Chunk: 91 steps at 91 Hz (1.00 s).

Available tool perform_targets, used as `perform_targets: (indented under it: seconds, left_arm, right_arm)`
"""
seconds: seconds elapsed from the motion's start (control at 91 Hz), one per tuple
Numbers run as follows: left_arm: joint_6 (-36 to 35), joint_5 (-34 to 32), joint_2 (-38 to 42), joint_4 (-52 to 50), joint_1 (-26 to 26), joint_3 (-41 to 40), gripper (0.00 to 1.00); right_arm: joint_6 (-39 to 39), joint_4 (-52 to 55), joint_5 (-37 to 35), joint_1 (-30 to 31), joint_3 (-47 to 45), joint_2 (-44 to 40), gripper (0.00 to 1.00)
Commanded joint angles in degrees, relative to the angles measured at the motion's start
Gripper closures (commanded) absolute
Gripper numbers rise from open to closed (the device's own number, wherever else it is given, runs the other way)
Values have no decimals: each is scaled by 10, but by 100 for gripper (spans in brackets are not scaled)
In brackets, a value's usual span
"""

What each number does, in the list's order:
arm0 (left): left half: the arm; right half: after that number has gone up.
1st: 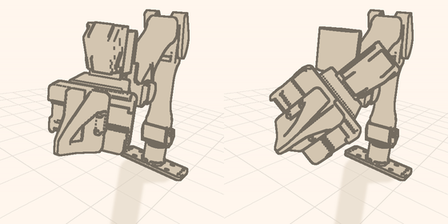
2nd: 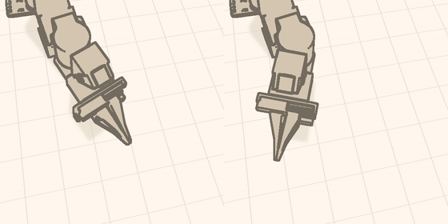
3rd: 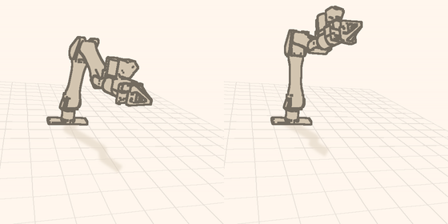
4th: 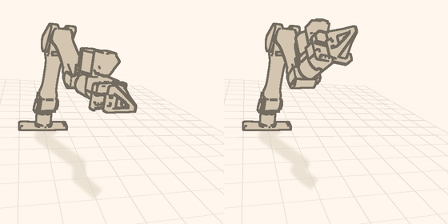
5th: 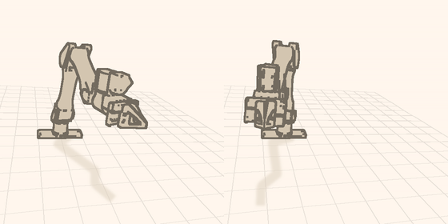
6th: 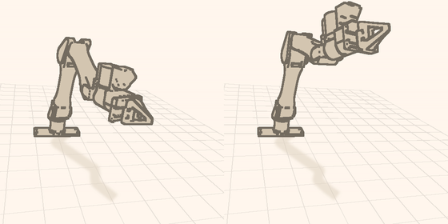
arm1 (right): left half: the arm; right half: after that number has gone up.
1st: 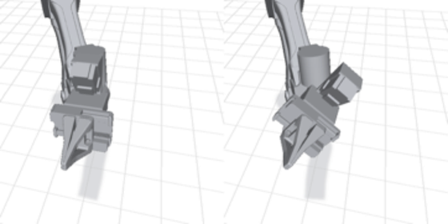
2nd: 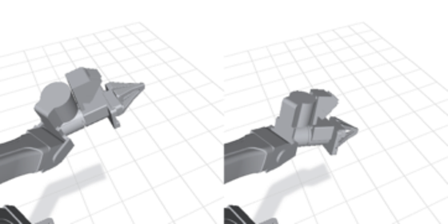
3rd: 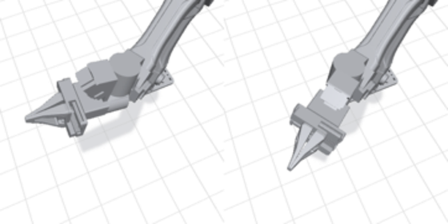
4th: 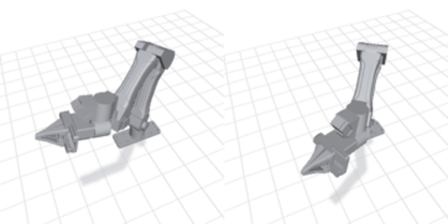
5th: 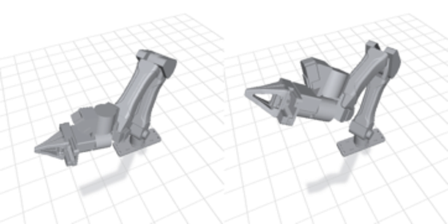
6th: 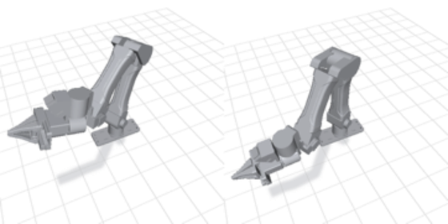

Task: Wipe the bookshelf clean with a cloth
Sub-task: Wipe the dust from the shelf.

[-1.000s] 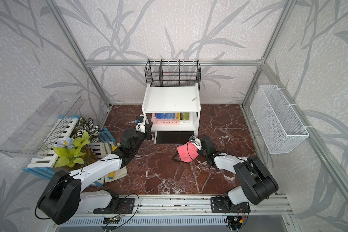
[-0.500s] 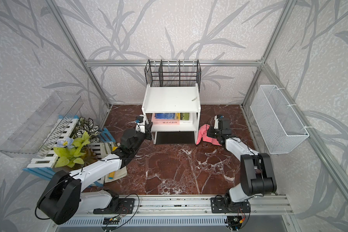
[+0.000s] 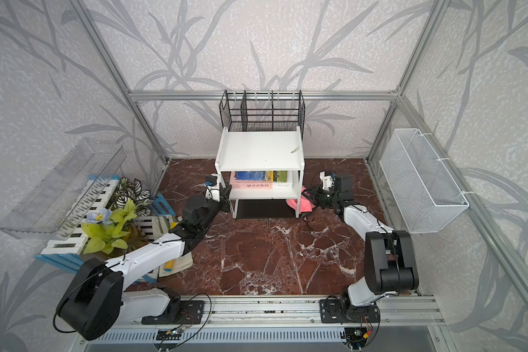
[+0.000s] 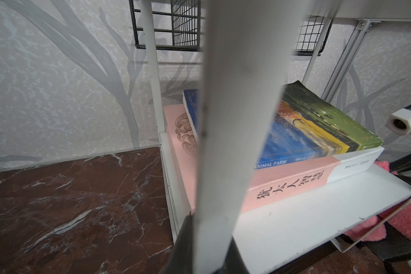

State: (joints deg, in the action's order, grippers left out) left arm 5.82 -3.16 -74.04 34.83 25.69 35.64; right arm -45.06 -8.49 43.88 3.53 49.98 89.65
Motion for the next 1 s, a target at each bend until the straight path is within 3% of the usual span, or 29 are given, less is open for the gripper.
perform_targets:
  seconds: [0.0,0.132,0.385,0.627,0.792,0.99]
  left_arm:
    - [132,-59,-40,-19,-35,25,100]
    - [131,-62,-43,-25,-34,29,100]
    - [135,-58,-41,-30,-33,29,100]
    - [145,-42,-62,-29,-32,37,100]
    - [139,-43,-67,-29,-32,40,100]
    - [127,-67,-65,-44,-34,43,100]
  right_arm:
    - [-24,-44,16,3,-34,84,100]
    - [-63,-111,43,-2,-33,181,100]
    - [-3,-2,8,7,29,103,100]
    - [-92,-137,33,25,80,297,100]
    - [-68,-48,-63,24,217,362,100]
    - [-68,-28,-136,18,342,418,100]
